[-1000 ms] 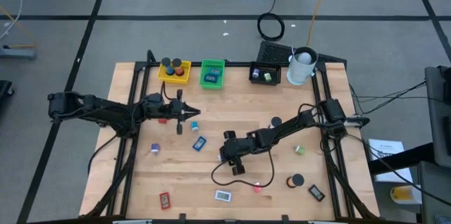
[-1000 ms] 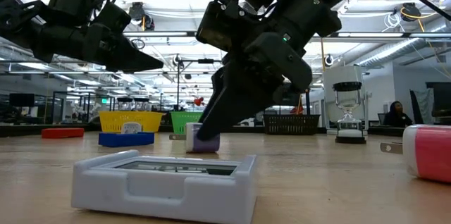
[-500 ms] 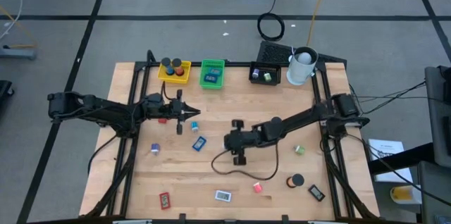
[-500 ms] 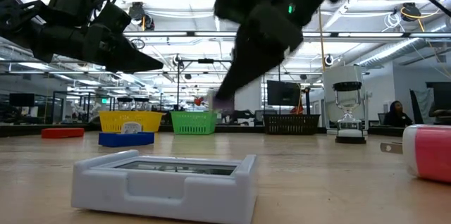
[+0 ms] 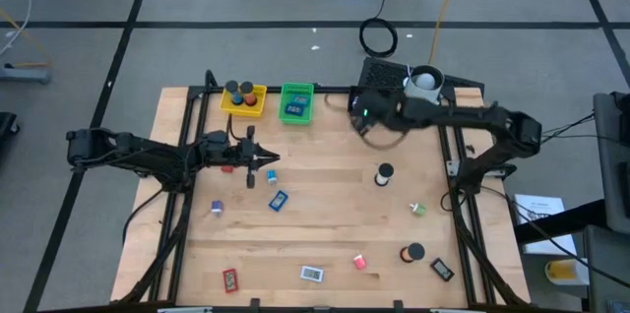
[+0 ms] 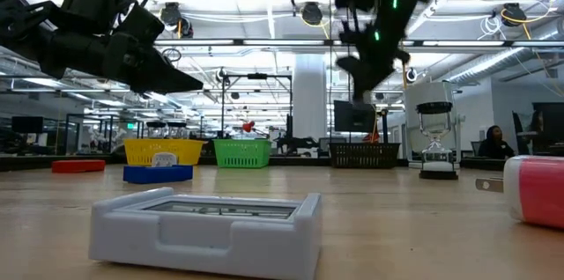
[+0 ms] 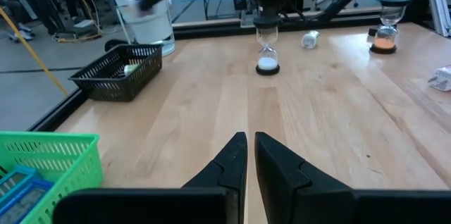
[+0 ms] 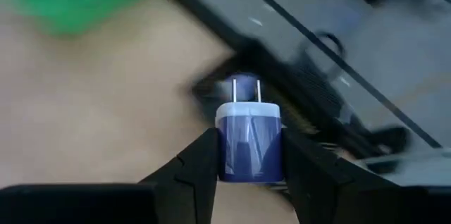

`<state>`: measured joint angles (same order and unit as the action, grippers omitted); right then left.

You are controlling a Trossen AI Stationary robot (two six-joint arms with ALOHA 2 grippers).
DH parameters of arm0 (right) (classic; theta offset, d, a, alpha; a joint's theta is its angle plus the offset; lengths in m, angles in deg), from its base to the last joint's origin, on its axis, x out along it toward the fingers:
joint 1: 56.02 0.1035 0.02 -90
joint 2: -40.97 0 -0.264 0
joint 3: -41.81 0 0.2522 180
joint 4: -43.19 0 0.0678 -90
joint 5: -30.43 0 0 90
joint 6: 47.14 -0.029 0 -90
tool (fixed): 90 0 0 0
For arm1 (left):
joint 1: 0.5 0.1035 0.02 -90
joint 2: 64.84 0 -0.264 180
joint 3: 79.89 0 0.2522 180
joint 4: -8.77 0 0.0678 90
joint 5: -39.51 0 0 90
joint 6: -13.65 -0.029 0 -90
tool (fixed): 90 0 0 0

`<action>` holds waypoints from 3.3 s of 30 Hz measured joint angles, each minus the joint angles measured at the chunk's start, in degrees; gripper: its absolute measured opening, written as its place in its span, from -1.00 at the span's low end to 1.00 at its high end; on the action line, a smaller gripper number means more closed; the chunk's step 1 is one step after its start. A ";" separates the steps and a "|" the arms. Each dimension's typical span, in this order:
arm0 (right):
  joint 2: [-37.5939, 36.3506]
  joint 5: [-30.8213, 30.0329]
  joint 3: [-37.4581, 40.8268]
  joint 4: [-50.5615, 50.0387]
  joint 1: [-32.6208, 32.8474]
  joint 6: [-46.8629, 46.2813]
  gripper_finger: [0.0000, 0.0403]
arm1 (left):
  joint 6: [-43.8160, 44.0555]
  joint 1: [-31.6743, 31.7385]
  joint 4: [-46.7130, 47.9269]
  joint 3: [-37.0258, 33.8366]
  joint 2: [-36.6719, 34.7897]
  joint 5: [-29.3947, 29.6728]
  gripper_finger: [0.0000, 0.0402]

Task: Pick & Place Office items
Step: Put the right blue charger adapter into the black bin, then put the top red digital timer into the green bin

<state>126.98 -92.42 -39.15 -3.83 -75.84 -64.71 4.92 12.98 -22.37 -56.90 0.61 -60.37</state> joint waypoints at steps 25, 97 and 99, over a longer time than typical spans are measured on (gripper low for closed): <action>17.42 9.09 3.25 26.58 -16.03 -14.72 -0.34 | 0.01 -0.02 0.61 0.01 0.02 -0.01 -0.81; -2.53 20.94 40.74 89.58 24.85 23.22 -0.96 | 18.94 -36.17 2.01 0.84 0.02 49.64 -0.97; -2.53 20.94 40.74 89.58 24.67 23.22 -0.96 | 19.69 -36.91 2.44 0.94 0.02 50.09 -0.98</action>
<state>124.45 -71.47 1.59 85.75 -51.17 -41.49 24.60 -23.93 -19.93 -55.96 0.64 -10.28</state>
